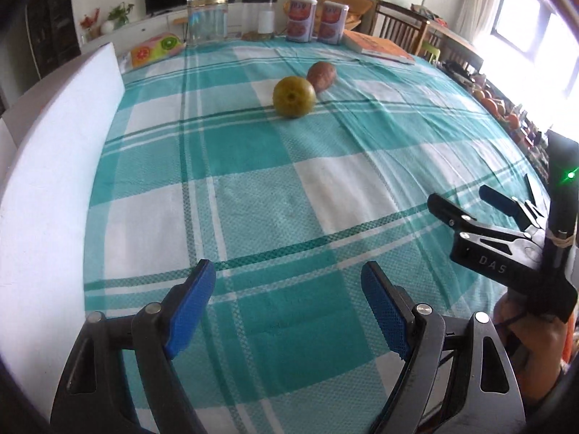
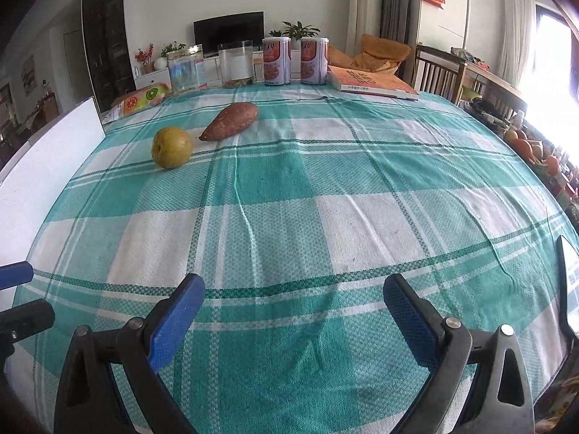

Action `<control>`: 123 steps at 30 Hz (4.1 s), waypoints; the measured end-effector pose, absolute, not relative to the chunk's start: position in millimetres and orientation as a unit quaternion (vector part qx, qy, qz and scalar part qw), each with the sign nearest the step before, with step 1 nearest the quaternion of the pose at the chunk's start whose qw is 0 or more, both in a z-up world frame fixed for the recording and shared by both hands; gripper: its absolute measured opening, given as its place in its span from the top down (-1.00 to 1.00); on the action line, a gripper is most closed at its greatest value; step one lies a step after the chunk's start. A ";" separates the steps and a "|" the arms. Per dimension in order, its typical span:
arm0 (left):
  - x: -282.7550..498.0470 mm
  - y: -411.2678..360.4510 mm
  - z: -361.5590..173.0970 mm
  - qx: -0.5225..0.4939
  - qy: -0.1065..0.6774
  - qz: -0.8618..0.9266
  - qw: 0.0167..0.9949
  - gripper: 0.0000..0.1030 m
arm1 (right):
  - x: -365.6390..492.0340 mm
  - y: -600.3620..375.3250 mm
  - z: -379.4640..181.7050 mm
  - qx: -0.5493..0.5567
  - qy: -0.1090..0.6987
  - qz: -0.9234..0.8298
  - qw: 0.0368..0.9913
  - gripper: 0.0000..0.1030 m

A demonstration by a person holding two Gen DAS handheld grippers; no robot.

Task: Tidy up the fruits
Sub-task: 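Bring both tools back over the table toward the yellow fruit and sweet potato, then grasp the yellow round fruit with the left gripper, then grasp the sweet potato with the right gripper while the left gripper holds the yellow fruit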

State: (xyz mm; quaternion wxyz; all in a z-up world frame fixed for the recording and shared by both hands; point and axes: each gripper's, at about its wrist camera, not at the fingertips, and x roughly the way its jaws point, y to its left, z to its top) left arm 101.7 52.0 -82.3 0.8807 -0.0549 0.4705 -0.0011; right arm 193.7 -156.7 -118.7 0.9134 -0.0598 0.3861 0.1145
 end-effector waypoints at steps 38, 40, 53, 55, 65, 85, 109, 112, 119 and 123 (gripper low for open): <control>131.5 54.5 -103.7 -0.056 0.458 0.032 0.886 -0.77 | 209.0 -170.8 -129.6 0.002 0.431 0.129 0.893 -0.96; 142.3 60.6 -97.0 -0.095 0.455 0.028 0.885 -0.77 | 208.9 -170.9 -129.7 0.002 0.431 0.129 0.893 -0.96; 276.8 43.2 -82.8 -0.064 0.443 0.038 0.893 -0.77 | 209.6 -169.6 -129.6 0.005 0.432 0.133 0.892 -0.99; 293.5 47.4 -87.6 -0.069 0.452 0.043 0.888 -0.77 | 209.5 -170.3 -129.6 0.005 0.432 0.133 0.892 -0.99; 269.3 66.6 -90.2 -0.104 0.444 0.002 0.890 0.04 | 210.6 -170.3 -129.8 0.007 0.432 0.134 0.892 -0.99; 186.9 73.9 -93.2 -0.068 0.414 -0.003 0.908 -0.54 | 210.4 -171.3 -129.5 0.008 0.432 0.134 0.892 -0.99; 199.5 58.2 -110.2 -0.007 0.435 0.022 0.900 -0.69 | 384.0 -121.6 -99.8 0.098 0.492 0.197 0.843 -0.99; 199.6 58.1 -110.3 -0.007 0.435 0.022 0.900 -0.69 | 428.6 -84.4 -109.3 0.117 0.520 0.197 0.823 -0.97; 199.3 59.4 -110.0 -0.011 0.435 0.019 0.900 -0.68 | 445.7 -43.9 -115.5 0.057 0.540 0.183 0.820 0.09; 192.7 74.0 -104.0 -0.061 0.440 -0.014 0.896 -0.69 | 416.1 -69.3 -101.8 0.022 0.552 0.231 0.801 0.10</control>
